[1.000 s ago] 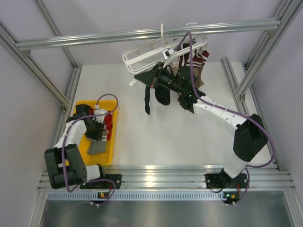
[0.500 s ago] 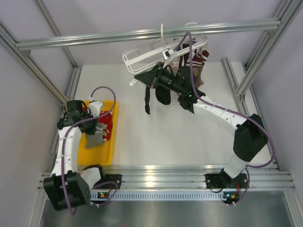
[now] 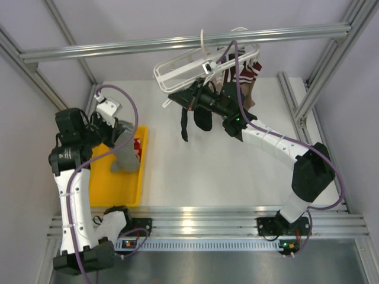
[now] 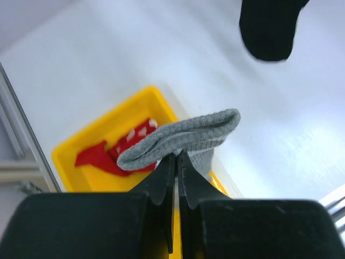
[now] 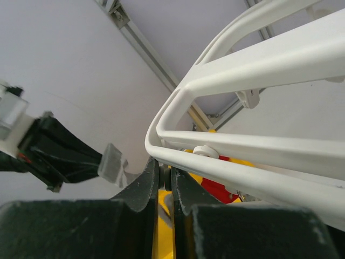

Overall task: Clip the socks to the hanger
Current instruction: Pick up the sock from the bin, then clamp the sock onto the hanger.

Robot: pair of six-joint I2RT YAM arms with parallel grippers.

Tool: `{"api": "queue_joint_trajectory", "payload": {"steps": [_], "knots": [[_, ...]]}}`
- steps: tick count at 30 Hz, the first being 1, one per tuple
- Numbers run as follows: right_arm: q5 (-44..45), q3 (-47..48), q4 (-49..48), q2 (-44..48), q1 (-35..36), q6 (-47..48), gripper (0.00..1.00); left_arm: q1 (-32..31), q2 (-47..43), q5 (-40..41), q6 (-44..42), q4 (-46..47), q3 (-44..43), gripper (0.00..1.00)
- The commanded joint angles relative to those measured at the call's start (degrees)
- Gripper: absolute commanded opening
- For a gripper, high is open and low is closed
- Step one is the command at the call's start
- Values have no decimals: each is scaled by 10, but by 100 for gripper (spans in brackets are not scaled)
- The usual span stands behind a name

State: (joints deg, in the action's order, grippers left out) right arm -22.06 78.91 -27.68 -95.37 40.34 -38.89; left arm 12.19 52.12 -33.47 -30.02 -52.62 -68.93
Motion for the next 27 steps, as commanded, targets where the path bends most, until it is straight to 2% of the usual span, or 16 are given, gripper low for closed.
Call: {"api": "queue_joint_trajectory", "payload": {"steps": [1, 4, 6, 7, 10, 19, 27], "knots": [[-2, 29, -3, 9, -3, 36, 0, -19, 47, -109, 21, 63, -87, 0], [-7, 27, -11, 12, -3, 58, 0, -71, 76, -101, -13, 61, -123, 0], [-9, 27, -11, 12, -3, 70, 0, -109, 83, -60, -42, 60, -126, 0], [-12, 27, -11, 13, -3, 73, 0, -150, 83, -48, -65, 60, -125, 0], [-24, 23, -18, 16, -3, 81, 0, -195, 91, -24, -97, 54, -121, 0], [-46, 5, -41, 26, -3, 89, 0, -264, 135, 22, -87, 56, -118, 0], [-55, 5, -38, 26, -3, 92, 0, -291, 146, 69, -66, 120, -91, 0]]}}
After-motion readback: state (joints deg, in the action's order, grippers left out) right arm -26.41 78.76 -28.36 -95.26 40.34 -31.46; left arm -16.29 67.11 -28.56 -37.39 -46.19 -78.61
